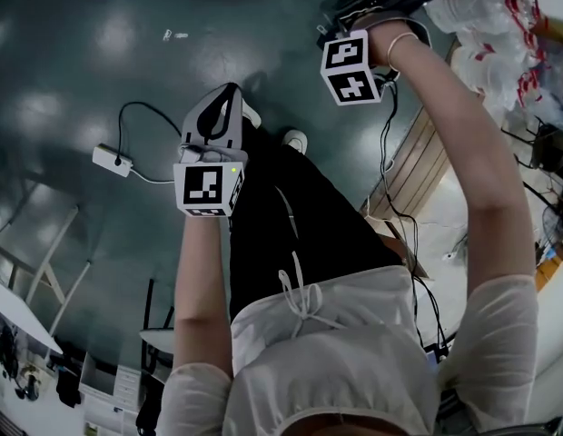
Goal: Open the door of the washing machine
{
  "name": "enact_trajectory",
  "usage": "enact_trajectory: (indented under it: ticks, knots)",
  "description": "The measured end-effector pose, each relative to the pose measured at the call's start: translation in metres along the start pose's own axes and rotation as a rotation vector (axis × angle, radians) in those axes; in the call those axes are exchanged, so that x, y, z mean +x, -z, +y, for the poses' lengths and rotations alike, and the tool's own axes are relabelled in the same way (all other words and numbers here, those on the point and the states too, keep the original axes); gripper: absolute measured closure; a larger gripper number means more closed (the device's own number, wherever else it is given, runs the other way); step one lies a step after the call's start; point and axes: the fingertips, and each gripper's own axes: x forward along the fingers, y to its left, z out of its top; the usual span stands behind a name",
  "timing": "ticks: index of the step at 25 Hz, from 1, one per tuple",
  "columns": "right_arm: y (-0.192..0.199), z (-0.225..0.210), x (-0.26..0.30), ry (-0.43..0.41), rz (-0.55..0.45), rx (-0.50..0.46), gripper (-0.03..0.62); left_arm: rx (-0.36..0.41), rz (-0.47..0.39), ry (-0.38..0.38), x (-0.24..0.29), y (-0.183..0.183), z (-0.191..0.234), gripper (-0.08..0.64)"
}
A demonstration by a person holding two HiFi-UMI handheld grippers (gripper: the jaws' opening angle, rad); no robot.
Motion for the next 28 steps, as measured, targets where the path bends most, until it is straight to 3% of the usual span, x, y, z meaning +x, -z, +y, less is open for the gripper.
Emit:
enact_trajectory:
  ticks: [5, 13, 16, 17, 21, 24, 28]
  knots:
    - [0.009, 0.026, 0.003, 0.03, -0.006, -0.031, 0.466, 0.01, 0.001, 0.014, -0.001, 0.009, -0.018, 0.537]
    - [0.035, 0.073, 0.009, -0.009, 0.008, -0.05, 0.466, 0.03, 0.005, 0.052, 0.009, 0.018, -0.064, 0.537]
    - [0.046, 0.09, 0.012, -0.021, 0.011, 0.002, 0.471, 0.04, 0.006, 0.074, 0.017, 0.019, -0.085, 0.537]
    - [0.049, 0.094, 0.012, -0.022, 0.002, 0.036, 0.504, 0.044, 0.008, 0.081, 0.02, 0.02, -0.093, 0.537]
    - [0.058, 0.106, 0.009, 0.047, -0.029, 0.061, 0.531, 0.04, 0.028, 0.117, 0.028, 0.024, -0.121, 0.537]
    - [0.069, 0.116, 0.007, 0.093, -0.032, 0.101, 0.532, 0.08, 0.031, 0.167, 0.031, 0.019, -0.144, 0.537]
    - [0.087, 0.134, 0.009, 0.098, 0.004, 0.168, 0.534, 0.113, 0.025, 0.212, 0.029, 0.016, -0.164, 0.537]
